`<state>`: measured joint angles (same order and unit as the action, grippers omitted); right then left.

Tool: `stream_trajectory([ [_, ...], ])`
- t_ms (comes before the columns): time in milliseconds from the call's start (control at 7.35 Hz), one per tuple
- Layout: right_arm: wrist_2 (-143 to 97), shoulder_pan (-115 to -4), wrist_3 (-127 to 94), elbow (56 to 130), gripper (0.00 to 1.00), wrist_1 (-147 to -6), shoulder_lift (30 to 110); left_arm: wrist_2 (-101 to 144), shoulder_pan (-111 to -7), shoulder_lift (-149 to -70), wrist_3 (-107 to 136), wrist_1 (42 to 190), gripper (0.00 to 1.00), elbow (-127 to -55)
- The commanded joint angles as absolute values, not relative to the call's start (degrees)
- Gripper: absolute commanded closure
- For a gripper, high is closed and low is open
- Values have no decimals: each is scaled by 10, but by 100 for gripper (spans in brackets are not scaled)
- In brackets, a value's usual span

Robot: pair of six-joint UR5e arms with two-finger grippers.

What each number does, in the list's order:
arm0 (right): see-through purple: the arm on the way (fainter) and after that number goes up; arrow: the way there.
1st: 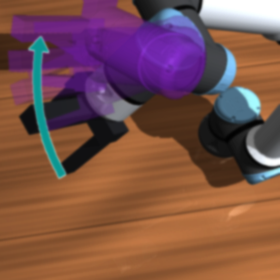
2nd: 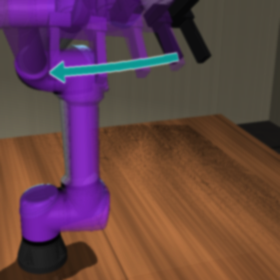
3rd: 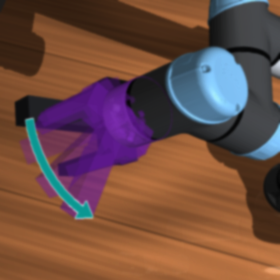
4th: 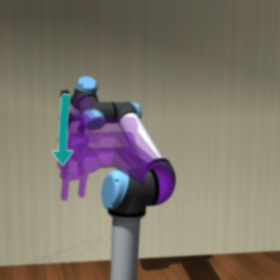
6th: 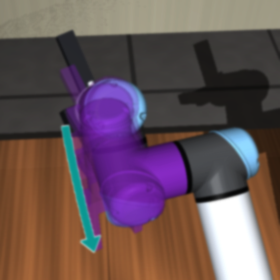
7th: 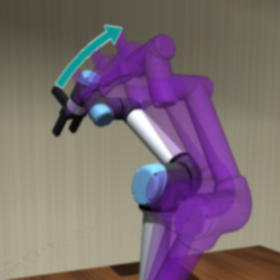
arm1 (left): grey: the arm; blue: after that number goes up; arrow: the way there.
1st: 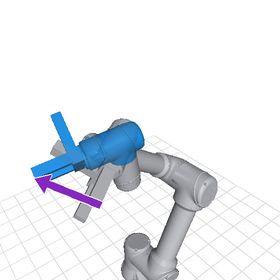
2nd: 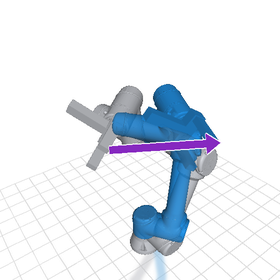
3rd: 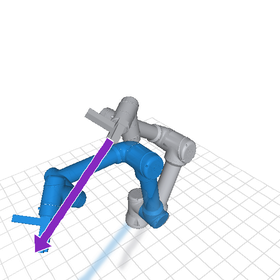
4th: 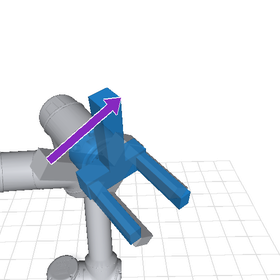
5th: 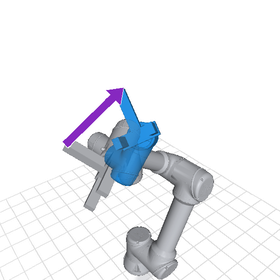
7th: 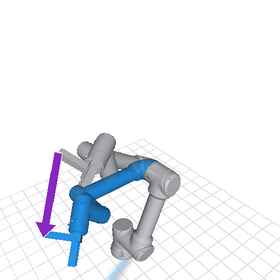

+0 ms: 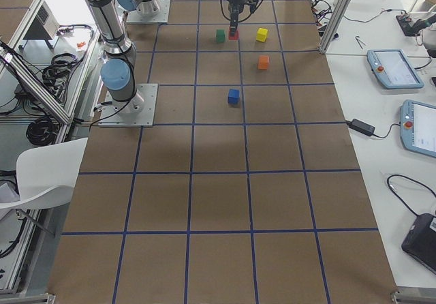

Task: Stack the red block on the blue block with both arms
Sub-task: 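Carry the red cube with the left gripper to the table centre and release it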

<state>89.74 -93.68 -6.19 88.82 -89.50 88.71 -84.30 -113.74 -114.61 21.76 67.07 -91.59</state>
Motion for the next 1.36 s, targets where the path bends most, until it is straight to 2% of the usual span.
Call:
stream_trajectory([
  [0, 897, -936, -62, 889, 0, -895, 888, -843, -1177, -1188, 262, 640, 94, -916],
  [272, 897, -935, -62, 888, 0, -898, 888, -842, -1193, -1220, 274, 613, 82, -916],
  [408, 896, -935, -62, 888, 0, -902, 886, -842, -1196, -1227, 292, 605, 69, -916],
  [544, 896, -935, -62, 885, 0, -902, 885, -843, -1196, -1232, 294, 604, 40, -916],
  [680, 896, -934, -62, 884, 0, -903, 885, -845, -1196, -1231, 294, 605, 6, -917],
  [816, 896, -934, -62, 885, 0, -903, 885, -847, -1196, -1223, 292, 613, 0, -917],
  [1224, 896, -935, -62, 888, 0, -901, 886, -849, -1161, -1174, 281, 657, 0, -918],
])
